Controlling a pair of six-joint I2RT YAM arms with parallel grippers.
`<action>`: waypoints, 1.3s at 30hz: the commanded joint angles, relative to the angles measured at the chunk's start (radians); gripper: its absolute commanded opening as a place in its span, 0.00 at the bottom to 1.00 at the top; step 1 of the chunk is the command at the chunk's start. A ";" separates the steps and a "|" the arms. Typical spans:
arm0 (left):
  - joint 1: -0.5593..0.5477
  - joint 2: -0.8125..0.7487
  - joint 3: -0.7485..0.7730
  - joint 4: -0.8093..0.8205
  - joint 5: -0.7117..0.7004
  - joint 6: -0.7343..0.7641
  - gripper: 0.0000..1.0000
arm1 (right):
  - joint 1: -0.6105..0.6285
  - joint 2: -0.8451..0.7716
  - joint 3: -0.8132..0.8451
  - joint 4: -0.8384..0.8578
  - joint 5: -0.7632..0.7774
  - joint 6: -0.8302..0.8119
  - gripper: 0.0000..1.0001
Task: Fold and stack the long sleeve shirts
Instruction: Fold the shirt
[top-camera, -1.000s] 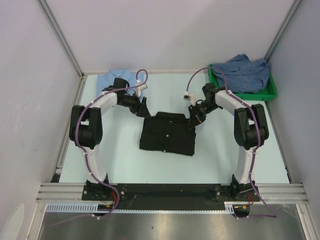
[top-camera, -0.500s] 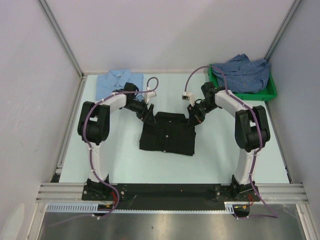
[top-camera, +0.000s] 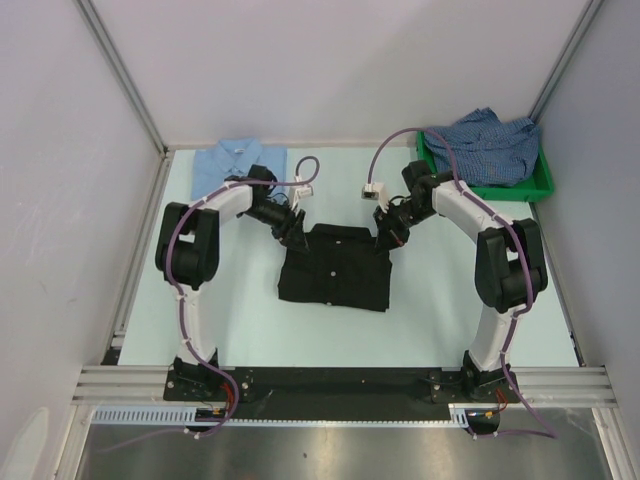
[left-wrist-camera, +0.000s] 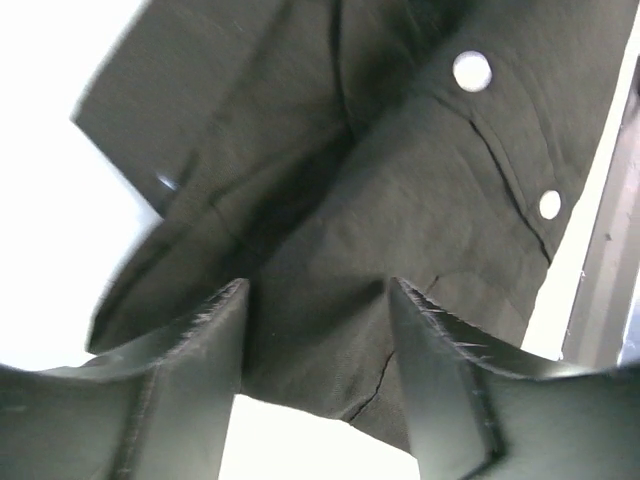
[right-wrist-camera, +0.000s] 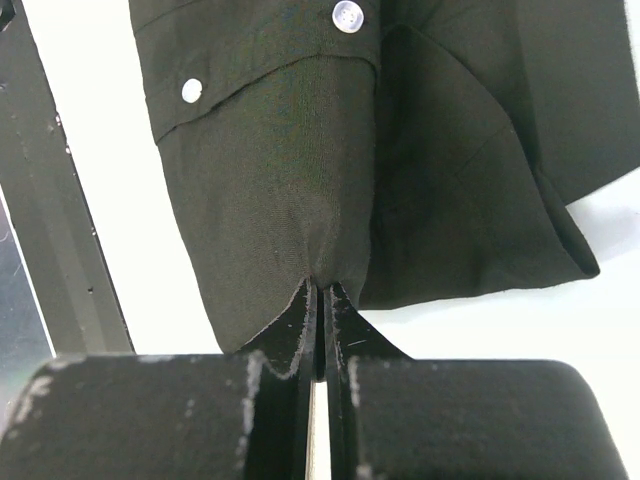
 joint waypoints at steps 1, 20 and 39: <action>0.018 -0.053 -0.037 -0.094 0.073 0.090 0.52 | -0.008 -0.037 0.000 0.040 0.002 -0.001 0.00; 0.057 -0.074 0.129 -0.094 -0.033 -0.044 0.00 | -0.071 0.078 0.139 0.115 0.026 0.145 0.00; 0.058 0.134 0.307 -0.016 -0.170 -0.180 0.04 | -0.112 0.326 0.305 0.235 0.114 0.264 0.00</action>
